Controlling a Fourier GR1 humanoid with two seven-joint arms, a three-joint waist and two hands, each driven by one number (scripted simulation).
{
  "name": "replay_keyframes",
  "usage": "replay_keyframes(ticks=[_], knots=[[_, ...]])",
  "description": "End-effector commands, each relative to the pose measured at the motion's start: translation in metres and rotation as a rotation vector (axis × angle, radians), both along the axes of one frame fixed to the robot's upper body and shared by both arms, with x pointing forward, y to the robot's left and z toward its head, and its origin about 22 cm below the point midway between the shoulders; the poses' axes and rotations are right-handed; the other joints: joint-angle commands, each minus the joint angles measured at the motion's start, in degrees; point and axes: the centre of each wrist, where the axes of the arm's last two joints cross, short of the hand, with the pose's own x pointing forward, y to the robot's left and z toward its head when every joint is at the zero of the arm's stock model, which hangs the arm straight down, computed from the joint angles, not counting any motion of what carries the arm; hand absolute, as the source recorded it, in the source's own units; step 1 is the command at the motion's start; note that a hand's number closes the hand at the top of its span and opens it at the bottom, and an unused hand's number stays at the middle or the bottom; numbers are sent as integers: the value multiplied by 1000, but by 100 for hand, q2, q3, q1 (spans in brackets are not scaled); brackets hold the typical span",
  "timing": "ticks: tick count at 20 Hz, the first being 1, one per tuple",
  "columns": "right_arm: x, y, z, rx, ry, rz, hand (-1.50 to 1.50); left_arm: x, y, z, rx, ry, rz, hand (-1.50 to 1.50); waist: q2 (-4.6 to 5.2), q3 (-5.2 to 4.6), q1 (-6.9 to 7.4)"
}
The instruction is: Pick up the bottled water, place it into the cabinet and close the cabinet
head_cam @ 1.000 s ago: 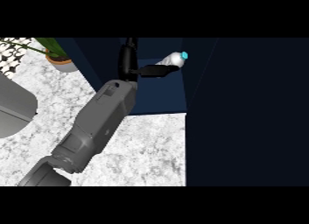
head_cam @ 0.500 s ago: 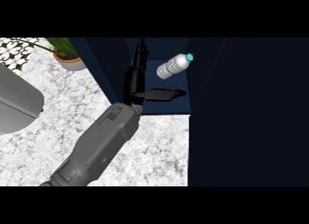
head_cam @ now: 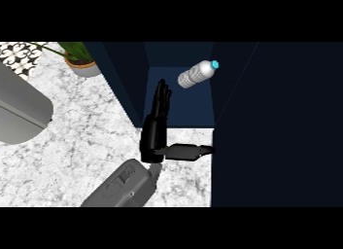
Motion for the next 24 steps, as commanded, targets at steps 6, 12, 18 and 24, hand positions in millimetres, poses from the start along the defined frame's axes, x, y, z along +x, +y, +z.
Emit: replay_keyframes(ticks=[6,12,18,24], knots=[[-5,23,39,-84,-46,98,150,-82,16,-4,-37,15,-129,150,22,0,-6],[-7,24,33,-128,5,226,150,-108,64,-5,-11,20,-127,150,23,2,-67],[-6,30,36,-198,59,361,150,-124,111,19,29,30,-119,150,-8,1,-49],[-6,48,54,-214,-11,486,150,-133,162,27,76,-2,-101,150,-19,-23,-29]])
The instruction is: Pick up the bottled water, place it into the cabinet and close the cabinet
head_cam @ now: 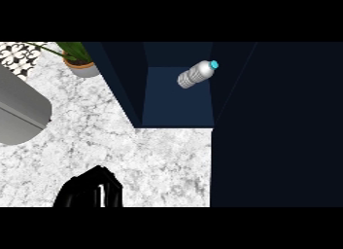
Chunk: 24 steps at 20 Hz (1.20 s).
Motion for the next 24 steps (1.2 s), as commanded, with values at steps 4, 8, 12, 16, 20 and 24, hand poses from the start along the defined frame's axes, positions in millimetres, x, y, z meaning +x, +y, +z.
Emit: replay_keyframes(ticks=[4,8,12,16,20,24], knots=[[-9,41,53,-122,-180,121,150,-19,42,20,-41,-17,-3,-150,-27,-15,24],[-7,52,58,-124,-183,192,150,-14,63,33,-38,-46,36,-150,-25,-37,74],[-4,60,53,-101,-180,260,150,-17,91,41,10,-45,81,-150,-73,-42,88],[2,66,56,-127,-183,319,150,-20,101,51,-1,-48,93,-150,-79,-54,100],[12,73,54,-134,-202,367,150,-26,108,57,-11,-41,51,-150,-78,-69,243],[21,82,53,-150,-207,434,150,-29,119,59,-16,-29,73,-150,-102,-101,287]])
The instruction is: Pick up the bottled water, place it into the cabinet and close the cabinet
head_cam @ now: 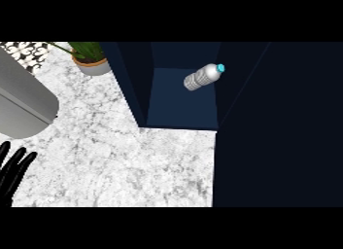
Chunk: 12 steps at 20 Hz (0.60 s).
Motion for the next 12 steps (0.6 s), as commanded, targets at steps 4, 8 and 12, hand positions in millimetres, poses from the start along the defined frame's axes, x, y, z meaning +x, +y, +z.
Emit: replay_keyframes(ticks=[4,8,12], knots=[[-6,34,59,-199,-247,115,150,-10,15,3,-8,22,-4,-150,-55,-31,92],[2,45,55,-173,-217,101,150,-11,26,9,2,23,0,-150,-45,-22,80],[8,59,52,-141,-180,118,150,-17,35,5,17,42,15,-150,-49,-48,85]])
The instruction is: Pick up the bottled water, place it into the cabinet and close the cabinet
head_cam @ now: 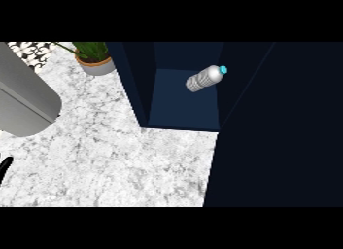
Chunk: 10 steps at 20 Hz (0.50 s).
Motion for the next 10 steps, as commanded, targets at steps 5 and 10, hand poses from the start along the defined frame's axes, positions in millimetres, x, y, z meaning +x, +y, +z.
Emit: replay_keyframes(ticks=[5,10], knots=[[-6,35,41,-82,-143,-20,150,-8,20,5,22,3,-6,-150,1,3,147],[8,58,44,-49,-126,-11,150,-9,30,9,14,-6,-28,-150,35,6,226]])
